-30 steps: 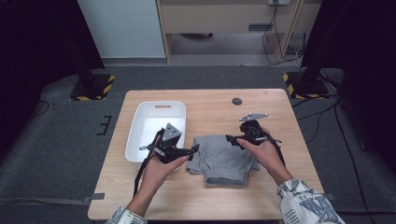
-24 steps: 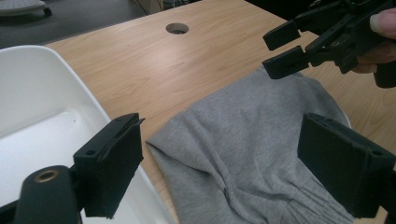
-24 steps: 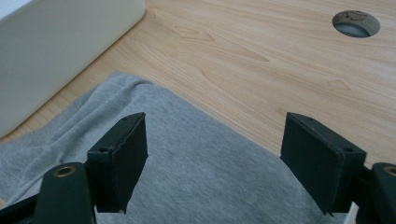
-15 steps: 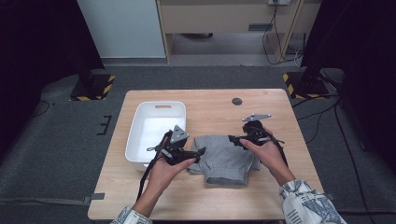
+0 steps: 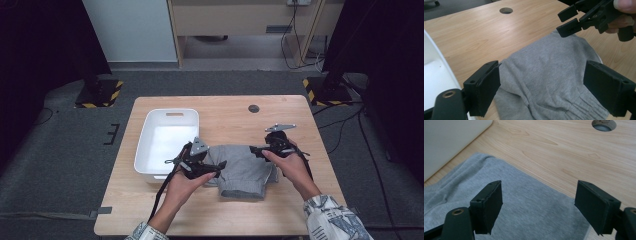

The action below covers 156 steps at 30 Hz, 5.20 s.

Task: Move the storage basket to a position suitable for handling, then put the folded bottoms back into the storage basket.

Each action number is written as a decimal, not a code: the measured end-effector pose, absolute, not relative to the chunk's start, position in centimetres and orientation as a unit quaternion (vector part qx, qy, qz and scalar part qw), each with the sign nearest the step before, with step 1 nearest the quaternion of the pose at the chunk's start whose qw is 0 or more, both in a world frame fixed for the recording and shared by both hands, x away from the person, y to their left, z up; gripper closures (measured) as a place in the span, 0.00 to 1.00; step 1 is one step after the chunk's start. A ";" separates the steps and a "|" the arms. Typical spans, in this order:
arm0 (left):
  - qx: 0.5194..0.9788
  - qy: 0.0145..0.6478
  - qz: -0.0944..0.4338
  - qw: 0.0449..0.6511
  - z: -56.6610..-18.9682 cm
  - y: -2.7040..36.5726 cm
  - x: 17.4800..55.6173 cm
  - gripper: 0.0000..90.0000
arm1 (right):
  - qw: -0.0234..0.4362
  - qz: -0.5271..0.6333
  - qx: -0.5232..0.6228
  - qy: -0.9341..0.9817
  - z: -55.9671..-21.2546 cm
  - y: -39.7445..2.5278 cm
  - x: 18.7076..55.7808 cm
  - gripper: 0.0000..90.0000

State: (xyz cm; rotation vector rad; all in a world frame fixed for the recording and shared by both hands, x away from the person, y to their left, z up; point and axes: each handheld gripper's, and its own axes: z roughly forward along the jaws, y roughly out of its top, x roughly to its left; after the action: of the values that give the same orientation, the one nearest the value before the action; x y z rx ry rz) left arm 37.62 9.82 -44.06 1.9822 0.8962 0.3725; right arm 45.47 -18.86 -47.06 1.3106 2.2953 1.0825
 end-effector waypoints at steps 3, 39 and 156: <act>0.802 0.362 0.149 0.451 -44.2 9.5 37.6 0.15 | 0.143 0.375 0.455 0.795 -47.1 -19.2 45.4 0.25; 0.814 0.349 0.127 0.447 -46.7 5.8 37.2 0.15 | 0.116 0.362 0.501 0.778 -51.6 -22.1 45.7 0.28; 0.789 0.444 0.163 0.391 -52.4 4.1 39.2 0.12 | 0.141 0.325 0.461 0.813 -51.6 -25.5 46.7 0.73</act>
State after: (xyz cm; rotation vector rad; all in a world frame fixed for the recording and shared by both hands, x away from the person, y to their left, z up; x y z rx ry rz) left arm 39.24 4.08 -52.44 2.0052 1.1279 0.4153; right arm 46.68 -25.46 -51.61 1.3326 2.3490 0.9395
